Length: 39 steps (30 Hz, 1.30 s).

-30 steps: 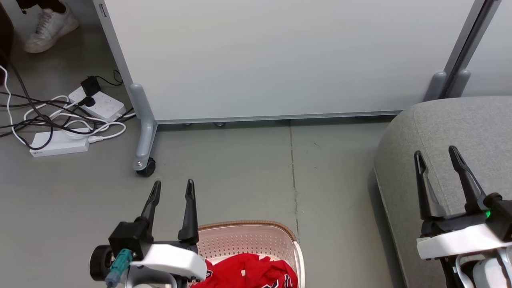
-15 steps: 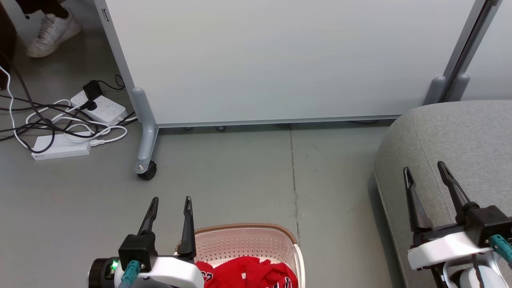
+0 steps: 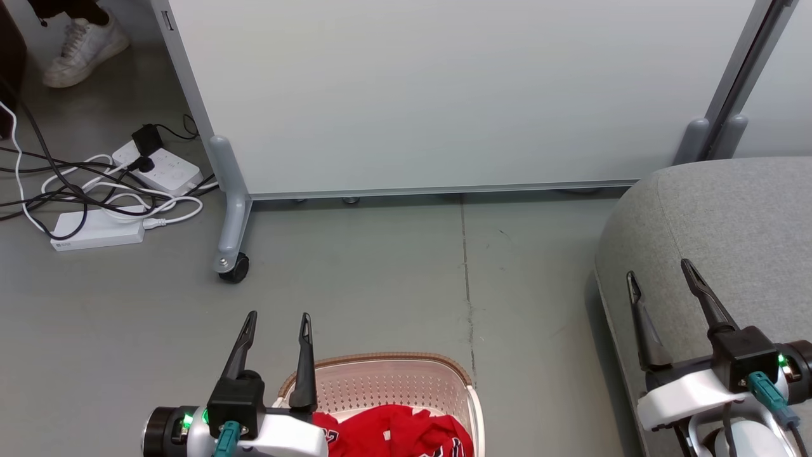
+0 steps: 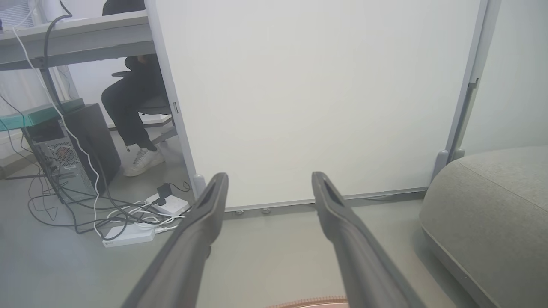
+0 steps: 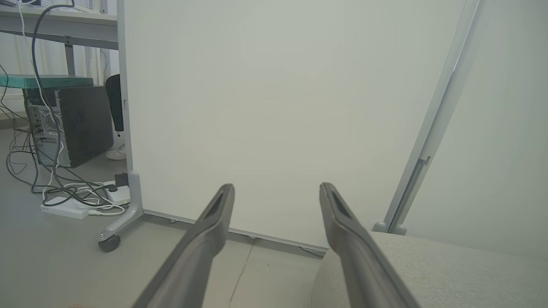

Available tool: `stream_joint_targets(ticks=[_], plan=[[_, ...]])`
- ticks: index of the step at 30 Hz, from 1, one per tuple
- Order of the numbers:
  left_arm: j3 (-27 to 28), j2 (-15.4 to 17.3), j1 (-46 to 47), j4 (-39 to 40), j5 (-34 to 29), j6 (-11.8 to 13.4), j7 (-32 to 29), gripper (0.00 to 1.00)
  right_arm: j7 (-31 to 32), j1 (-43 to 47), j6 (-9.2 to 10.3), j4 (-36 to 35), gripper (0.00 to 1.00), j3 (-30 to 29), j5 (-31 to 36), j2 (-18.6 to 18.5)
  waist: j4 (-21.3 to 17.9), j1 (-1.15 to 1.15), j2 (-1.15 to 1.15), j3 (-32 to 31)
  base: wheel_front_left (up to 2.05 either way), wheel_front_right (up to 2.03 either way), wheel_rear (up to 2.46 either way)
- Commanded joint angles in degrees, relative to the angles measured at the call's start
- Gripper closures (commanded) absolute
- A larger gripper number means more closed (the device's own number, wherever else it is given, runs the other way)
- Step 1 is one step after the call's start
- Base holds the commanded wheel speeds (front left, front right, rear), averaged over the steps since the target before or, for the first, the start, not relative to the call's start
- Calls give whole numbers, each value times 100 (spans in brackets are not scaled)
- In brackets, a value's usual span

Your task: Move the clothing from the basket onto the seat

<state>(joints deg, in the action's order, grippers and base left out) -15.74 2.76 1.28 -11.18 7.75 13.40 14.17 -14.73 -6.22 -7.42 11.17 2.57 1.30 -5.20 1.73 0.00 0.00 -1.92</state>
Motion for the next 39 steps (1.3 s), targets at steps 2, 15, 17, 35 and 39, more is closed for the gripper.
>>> stream_joint_targets(ticks=[2,15,17,35,39], plan=[[-18,20,-81,45,-185,58,64,0,-45,-64,-12,20,0,-28,223,26,7,0,0,5,0,0,0],[-64,22,-49,46,-338,85,111,0,-49,-138,-12,193,0,19,340,25,11,0,0,29,0,0,0],[-71,22,-47,46,-327,86,112,0,-50,-140,-12,200,0,23,333,17,11,0,0,36,0,0,0],[-132,21,-51,6,-297,119,111,0,-49,-152,-12,400,0,91,-754,21,15,0,0,49,0,0,0],[-157,21,-56,-47,-289,76,111,0,-49,-144,-12,416,0,188,-755,-31,8,0,0,67,0,0,0]])
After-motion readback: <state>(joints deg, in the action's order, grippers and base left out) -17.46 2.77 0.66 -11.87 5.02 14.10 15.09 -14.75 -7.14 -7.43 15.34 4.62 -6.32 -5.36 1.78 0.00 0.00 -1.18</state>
